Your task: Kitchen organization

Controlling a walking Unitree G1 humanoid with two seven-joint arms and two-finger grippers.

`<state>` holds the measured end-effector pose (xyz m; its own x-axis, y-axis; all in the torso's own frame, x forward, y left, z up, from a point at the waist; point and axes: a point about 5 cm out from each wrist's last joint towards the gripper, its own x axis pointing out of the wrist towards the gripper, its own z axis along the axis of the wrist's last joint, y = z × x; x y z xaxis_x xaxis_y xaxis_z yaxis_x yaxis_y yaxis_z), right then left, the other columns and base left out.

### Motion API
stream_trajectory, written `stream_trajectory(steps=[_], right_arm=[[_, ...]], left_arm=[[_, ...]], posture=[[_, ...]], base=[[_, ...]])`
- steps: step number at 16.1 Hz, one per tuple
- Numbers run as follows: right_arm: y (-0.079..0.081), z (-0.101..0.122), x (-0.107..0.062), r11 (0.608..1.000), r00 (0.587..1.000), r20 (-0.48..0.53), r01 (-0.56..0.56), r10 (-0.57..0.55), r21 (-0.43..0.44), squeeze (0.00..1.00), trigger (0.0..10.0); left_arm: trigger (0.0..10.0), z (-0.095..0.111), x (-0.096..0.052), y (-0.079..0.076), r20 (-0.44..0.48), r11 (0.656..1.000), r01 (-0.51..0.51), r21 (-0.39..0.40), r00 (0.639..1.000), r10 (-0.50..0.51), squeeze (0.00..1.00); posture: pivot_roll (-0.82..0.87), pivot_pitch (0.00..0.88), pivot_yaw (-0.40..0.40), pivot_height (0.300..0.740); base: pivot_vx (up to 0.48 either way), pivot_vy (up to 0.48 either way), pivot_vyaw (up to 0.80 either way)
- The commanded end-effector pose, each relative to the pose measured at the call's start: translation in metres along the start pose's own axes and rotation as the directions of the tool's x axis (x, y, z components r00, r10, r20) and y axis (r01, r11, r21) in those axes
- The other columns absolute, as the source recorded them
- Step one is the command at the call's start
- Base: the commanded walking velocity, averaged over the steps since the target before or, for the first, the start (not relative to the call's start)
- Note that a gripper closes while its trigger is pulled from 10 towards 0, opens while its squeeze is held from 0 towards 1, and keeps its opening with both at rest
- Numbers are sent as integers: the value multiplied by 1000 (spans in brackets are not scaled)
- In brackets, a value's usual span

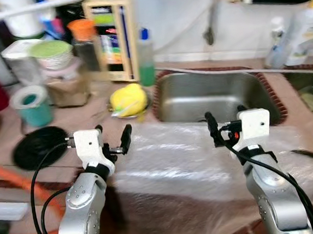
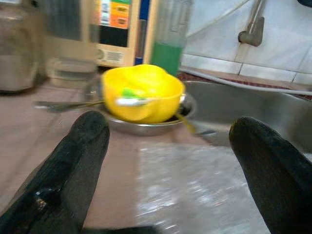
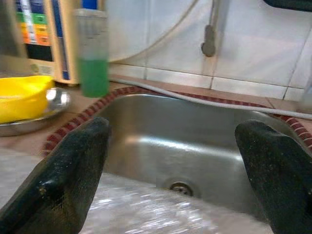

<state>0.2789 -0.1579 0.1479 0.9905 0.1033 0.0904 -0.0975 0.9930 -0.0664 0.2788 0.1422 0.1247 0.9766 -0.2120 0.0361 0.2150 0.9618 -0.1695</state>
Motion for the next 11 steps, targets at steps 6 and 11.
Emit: stream_trajectory(steps=[6,11], right_arm=[[-1,3,1,1000,1000,11,2,-2,-1,0,10000],[0,2,1,1000,1000,3,2,-2,15,0,10000]], left_arm=[[10000,2,0,-1,11,1000,6,-9,1000,-6,0],[10000,5,0,0,16,1000,3,-5,1000,-3,0]], posture=[[44,0,32,740],[45,0,32,740]], base=[[0,-394,0],[0,0,-104]])
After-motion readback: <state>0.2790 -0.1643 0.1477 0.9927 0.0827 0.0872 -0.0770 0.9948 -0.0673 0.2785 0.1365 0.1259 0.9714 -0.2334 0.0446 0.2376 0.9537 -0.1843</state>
